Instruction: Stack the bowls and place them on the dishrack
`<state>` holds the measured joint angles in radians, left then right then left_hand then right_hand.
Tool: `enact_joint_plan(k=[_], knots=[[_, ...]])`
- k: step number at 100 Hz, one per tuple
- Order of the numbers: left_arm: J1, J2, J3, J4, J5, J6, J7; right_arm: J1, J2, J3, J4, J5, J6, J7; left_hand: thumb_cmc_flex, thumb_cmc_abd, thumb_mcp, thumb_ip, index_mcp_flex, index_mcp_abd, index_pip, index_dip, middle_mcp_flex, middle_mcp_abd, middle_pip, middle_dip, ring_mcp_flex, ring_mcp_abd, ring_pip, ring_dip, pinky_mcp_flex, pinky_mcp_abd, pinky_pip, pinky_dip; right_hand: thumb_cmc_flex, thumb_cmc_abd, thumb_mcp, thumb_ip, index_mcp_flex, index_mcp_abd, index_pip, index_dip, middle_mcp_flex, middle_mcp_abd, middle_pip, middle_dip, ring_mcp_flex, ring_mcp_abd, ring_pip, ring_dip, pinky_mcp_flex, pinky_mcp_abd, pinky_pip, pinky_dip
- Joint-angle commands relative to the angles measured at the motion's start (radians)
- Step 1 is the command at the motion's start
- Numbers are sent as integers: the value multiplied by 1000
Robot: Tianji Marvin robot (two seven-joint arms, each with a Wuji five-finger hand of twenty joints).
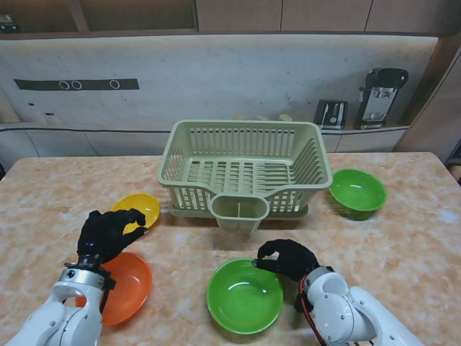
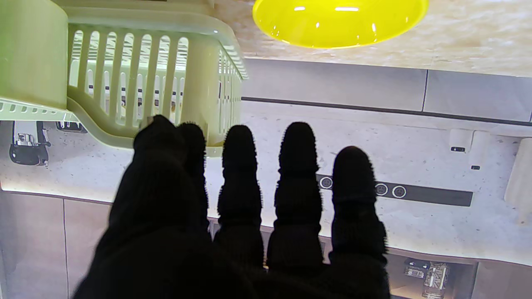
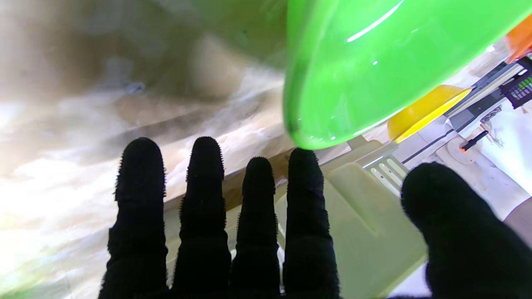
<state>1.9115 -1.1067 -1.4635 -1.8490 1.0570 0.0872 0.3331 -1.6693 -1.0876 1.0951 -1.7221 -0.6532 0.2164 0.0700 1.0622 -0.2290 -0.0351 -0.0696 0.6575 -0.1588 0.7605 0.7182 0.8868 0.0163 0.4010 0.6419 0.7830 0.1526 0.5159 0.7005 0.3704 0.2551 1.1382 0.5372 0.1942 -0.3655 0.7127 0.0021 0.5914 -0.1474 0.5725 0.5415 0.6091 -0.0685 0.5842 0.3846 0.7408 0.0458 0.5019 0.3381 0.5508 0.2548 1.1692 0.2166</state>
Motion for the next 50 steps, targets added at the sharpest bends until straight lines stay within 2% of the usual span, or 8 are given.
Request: enact_joint_plan(k=[1, 32, 50], knots=[[7, -3, 0, -7, -1, 0, -12, -26, 0, 12, -21, -12, 0, 5, 9, 41, -7, -23, 12, -6, 3, -12, -13, 4, -6, -11, -9, 12, 7, 11, -16, 17, -5, 7, -17, 38, -23, 29, 12, -28, -5, 3, -2, -19, -14, -22, -7, -4, -11, -19, -10, 17, -3, 26], [24, 1, -16, -19, 6, -12, -33, -130, 5, 105, -100, -98, -4, -9, 12, 34, -5, -21, -6, 0, -18, -24, -21, 3, -10, -13, -13, 5, 0, 7, -16, 11, -9, 5, 58, 55, -43, 41, 57, -61, 17, 10, 56, -29, -21, -15, 16, -29, 4, -7, -9, -5, -7, 45], [69, 9, -63, -46, 49, -35, -76, -187, 6, 153, -136, -142, -7, -15, 13, 19, 1, -15, -24, 8, -40, -29, -37, -1, -19, -20, -16, -13, -31, -15, -1, -22, -53, -21, 75, 60, -57, 48, 73, -71, 24, 12, 71, -35, -27, -12, 19, -36, 3, -3, -7, -16, -6, 52]])
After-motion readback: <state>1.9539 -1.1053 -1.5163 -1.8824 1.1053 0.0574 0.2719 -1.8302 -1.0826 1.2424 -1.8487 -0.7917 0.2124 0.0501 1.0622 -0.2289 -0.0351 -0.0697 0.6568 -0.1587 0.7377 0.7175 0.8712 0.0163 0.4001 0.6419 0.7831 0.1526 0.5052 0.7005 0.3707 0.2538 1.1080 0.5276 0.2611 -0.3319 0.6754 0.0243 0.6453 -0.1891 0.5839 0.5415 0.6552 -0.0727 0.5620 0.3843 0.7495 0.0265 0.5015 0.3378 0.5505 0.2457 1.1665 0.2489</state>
